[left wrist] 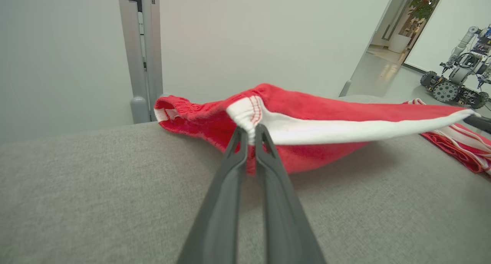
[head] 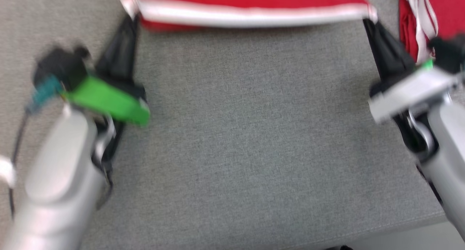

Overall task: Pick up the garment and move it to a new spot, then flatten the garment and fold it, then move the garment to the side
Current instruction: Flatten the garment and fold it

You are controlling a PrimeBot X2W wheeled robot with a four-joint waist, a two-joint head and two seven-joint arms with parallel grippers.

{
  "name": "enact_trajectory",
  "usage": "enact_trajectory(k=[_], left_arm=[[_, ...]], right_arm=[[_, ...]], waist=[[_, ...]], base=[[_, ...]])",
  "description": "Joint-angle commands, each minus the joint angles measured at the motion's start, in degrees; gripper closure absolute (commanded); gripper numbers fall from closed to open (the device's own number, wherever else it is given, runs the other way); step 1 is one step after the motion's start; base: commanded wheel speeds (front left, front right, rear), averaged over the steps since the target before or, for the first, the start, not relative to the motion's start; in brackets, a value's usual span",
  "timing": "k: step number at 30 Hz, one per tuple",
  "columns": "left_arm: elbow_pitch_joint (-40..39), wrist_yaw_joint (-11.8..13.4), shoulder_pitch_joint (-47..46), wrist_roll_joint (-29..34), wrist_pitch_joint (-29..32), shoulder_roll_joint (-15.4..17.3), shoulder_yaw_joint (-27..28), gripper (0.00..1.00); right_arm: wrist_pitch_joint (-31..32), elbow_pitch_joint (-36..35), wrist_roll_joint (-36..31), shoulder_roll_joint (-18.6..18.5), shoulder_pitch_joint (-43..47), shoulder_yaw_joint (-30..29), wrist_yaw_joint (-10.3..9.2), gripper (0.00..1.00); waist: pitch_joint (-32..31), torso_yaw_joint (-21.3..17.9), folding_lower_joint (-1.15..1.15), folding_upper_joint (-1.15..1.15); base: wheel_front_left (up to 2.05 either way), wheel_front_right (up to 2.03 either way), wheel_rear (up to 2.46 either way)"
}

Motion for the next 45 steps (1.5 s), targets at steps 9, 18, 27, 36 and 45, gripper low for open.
enact_trajectory(k=[9,18,27,36,45], left_arm=[[-16.9,3.4,37.4,2.2,-0.2,-3.9,5.5,1.0],[-24.8,5.4,49.2,-2.3,1.6,-6.6,3.2,1.0],[-23.8,6.0,33.6,-2.7,8.9,-10.5,1.9,1.0],[-16.3,7.4,14.9,-1.0,13.3,-14.3,0.8,1.0],[-6.0,9.1,3.8,-3.1,12.1,-16.2,-1.6,1.0]], right_arm=[[0.6,-13.3,1.8,-10.5,31.4,-1.6,-0.07,1.0],[13.1,-30.9,2.2,-10.8,49.5,-13.7,-0.05,1.0],[29.9,-27.4,7.1,-16.7,27.6,-13.7,-0.02,1.0],[40.4,-15.5,7.4,-18.0,3.2,-9.3,-0.02,1.0],[43.1,-3.8,4.6,-17.0,-10.7,-4.6,-0.02,1.0]], waist=[[-13.1,5.1,0.0,0.0],[-11.8,8.9,0.0,0.0],[-4.5,15.7,0.0,0.0],[1.4,21.9,0.0,0.0],[3.4,24.1,0.0,0.0]], base=[[0.0,0.0,0.0],[0.0,0.0,0.0],[0.0,0.0,0.0],[0.0,0.0,0.0],[0.0,0.0,0.0]])
